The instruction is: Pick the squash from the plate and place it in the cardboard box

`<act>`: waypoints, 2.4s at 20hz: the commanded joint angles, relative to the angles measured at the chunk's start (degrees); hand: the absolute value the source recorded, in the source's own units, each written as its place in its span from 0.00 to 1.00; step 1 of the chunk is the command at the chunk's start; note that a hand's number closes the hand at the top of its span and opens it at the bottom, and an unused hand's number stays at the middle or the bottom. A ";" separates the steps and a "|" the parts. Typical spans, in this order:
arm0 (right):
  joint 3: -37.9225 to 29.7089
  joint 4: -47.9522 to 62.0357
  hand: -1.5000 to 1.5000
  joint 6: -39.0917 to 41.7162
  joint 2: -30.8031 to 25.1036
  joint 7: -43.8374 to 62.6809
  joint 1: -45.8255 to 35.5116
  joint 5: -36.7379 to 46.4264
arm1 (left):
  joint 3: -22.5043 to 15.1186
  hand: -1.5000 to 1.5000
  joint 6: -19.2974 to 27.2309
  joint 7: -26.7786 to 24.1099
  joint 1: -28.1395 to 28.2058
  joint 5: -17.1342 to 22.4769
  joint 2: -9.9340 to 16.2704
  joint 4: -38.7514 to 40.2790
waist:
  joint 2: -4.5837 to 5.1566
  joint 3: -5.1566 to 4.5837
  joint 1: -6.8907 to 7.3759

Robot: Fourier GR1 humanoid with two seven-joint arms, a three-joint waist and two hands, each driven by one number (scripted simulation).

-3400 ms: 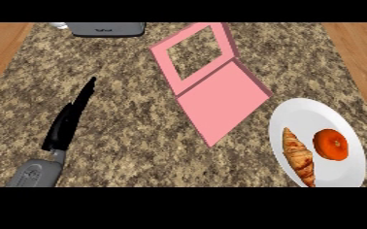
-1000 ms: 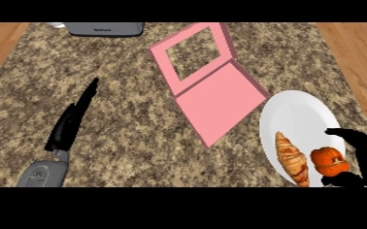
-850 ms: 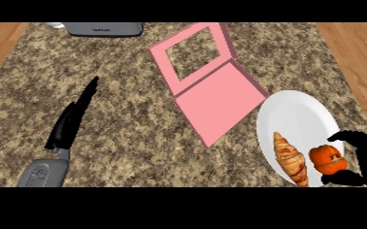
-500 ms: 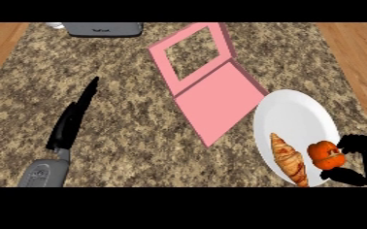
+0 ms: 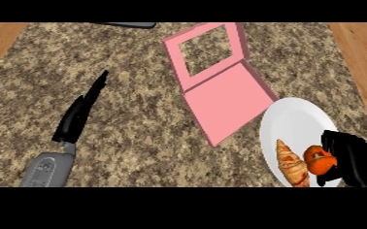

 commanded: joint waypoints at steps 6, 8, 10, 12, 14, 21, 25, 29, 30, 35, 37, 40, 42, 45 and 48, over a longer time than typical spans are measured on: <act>2.52 -4.25 1.00 4.86 9.33 22.52 -8.35 11.85 | -1.64 0.50 -1.14 0.10 -1.56 -0.75 -0.15 0.25 | 0.47 2.95 4.45; 2.66 -6.27 1.00 6.58 9.39 27.67 -10.47 15.29 | -1.95 0.50 -1.42 0.10 -1.43 -0.78 -0.21 0.27 | 0.07 2.95 5.08; 2.67 -8.39 1.00 7.87 9.44 32.96 -12.96 19.41 | -2.42 0.50 -1.39 0.11 -1.48 -0.91 -0.77 0.78 | -0.15 2.79 4.84; 3.16 -9.38 1.00 9.06 9.51 39.14 -15.61 23.19 | -2.70 0.50 -1.10 0.55 -1.69 -1.21 -1.11 0.84 | -0.34 2.95 5.06; 3.72 -10.23 1.00 10.96 9.57 45.70 -18.94 26.42 | -2.62 0.50 -1.20 0.74 -2.09 -1.27 -0.95 1.04 | -0.59 3.02 5.11; 7.53 -10.82 1.00 20.19 9.67 70.00 -32.73 36.98 | -2.68 0.50 -1.72 1.27 -2.79 -1.02 -1.19 1.89 | -1.28 3.33 5.22; 12.19 -8.37 1.00 28.08 9.68 84.54 -41.25 42.32 | -2.07 0.50 -1.71 1.69 -3.84 -0.52 -1.40 2.33 | -1.14 3.60 5.17; 16.58 -5.59 1.00 38.37 9.69 94.67 -47.31 42.16 | -2.92 0.50 -0.62 1.36 -2.36 -1.57 -2.10 2.24 | -1.63 3.88 3.81; 16.92 -3.20 1.00 38.87 9.69 96.49 -49.22 41.80 | -2.42 0.50 -0.28 2.18 -3.39 -1.40 -2.16 1.67 | -1.25 4.00 3.88; 18.28 -0.77 1.00 42.99 9.68 101.26 -51.45 37.34 | -1.79 0.50 -0.04 1.68 -2.50 -1.30 -2.01 2.95 | -1.38 4.11 1.73; 17.94 0.49 1.00 41.74 9.68 101.32 -49.90 35.32 | -1.63 0.50 0.84 1.46 -2.60 -1.88 -2.15 3.77 | -1.16 4.16 0.96; 11.31 -0.98 1.00 38.16 9.68 101.37 -48.12 26.61 | -1.63 0.50 0.88 0.28 -0.80 -1.53 -2.28 3.15 | -1.32 4.34 0.73; 9.98 -0.93 0.00 35.40 9.68 101.39 -46.11 22.14 | -0.06 0.50 0.95 1.79 -2.36 -0.70 -1.65 2.65 | -1.35 4.40 0.58; 14.78 1.79 0.00 29.39 9.68 101.42 -44.41 13.75 | 0.49 0.50 0.05 1.88 -3.86 -0.54 -0.71 3.53 | -1.08 4.36 0.62; 20.75 2.46 0.00 20.63 9.67 101.44 -44.22 13.24 | -0.90 0.50 1.09 -0.59 0.45 -1.03 -2.42 2.79 | -1.17 4.29 -0.13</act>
